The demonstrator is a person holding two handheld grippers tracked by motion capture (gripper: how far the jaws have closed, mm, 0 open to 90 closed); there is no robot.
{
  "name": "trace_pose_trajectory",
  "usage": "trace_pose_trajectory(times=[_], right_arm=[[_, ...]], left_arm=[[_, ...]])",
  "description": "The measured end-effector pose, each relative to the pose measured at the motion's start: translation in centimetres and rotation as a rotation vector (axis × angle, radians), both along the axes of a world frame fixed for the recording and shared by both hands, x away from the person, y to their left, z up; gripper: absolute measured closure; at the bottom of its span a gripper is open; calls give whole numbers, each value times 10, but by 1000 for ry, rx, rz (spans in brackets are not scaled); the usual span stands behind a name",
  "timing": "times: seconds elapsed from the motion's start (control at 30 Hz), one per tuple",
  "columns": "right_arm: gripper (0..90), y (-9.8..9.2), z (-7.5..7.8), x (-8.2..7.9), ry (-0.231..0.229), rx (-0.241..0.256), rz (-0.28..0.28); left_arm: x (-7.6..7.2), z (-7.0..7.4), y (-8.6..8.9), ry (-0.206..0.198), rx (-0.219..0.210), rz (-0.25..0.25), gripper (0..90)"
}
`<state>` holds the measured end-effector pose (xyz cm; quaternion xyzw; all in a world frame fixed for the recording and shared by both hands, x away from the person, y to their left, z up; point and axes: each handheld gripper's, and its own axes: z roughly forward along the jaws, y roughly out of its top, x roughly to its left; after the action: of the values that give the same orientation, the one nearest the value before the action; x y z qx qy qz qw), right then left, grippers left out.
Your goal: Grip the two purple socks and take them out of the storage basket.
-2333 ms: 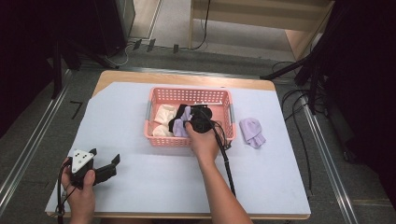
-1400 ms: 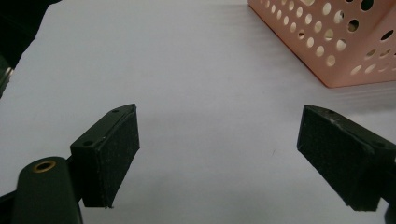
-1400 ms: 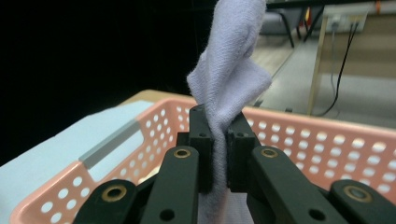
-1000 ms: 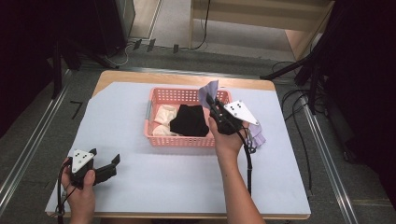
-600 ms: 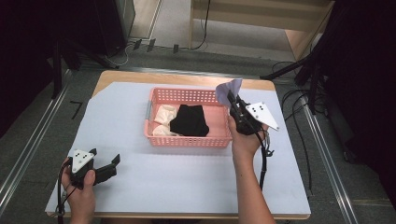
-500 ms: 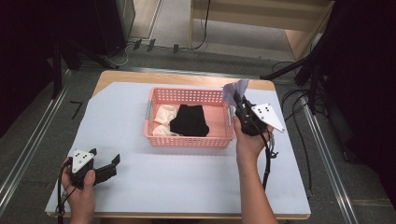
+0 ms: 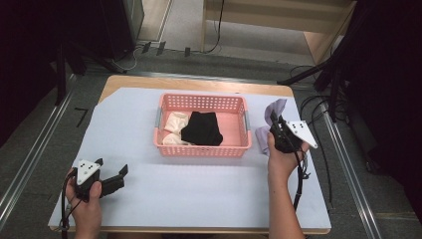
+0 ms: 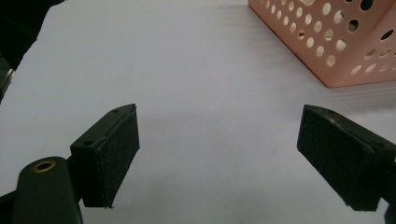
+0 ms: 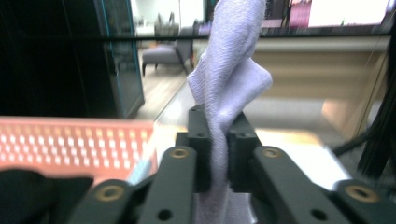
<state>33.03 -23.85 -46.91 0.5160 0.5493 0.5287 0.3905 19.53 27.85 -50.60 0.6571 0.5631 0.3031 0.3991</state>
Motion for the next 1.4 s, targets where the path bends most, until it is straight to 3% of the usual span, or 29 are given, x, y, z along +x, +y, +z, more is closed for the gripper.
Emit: trace_pose_trajectory(times=[0.03,0.1,0.23,0.3,0.4,0.77,1.2,1.4], right_arm=[[412,-2,-2,-1,28,10,-27],[268,-6,-3,-4,85,55,-46],[129,-16,-4,-15,123,36,-31],[78,-21,-5,-22,127,-13,-23],[0,-31,-8,-35,125,7,15],[0,-66,-26,-79,163,28,58],[0,-110,-49,-129,197,57,14],[0,-125,-54,-143,213,27,12]], left_arm=[[0,0,0,-1,-1,1,137],[0,0,0,-1,0,0,137],[0,0,0,2,2,-1,137],[0,0,0,1,3,1,137],[0,0,-1,1,4,2,137],[-1,0,-1,-9,11,4,138],[-2,0,-2,-10,19,5,138],[-2,0,-2,-14,19,4,138]])
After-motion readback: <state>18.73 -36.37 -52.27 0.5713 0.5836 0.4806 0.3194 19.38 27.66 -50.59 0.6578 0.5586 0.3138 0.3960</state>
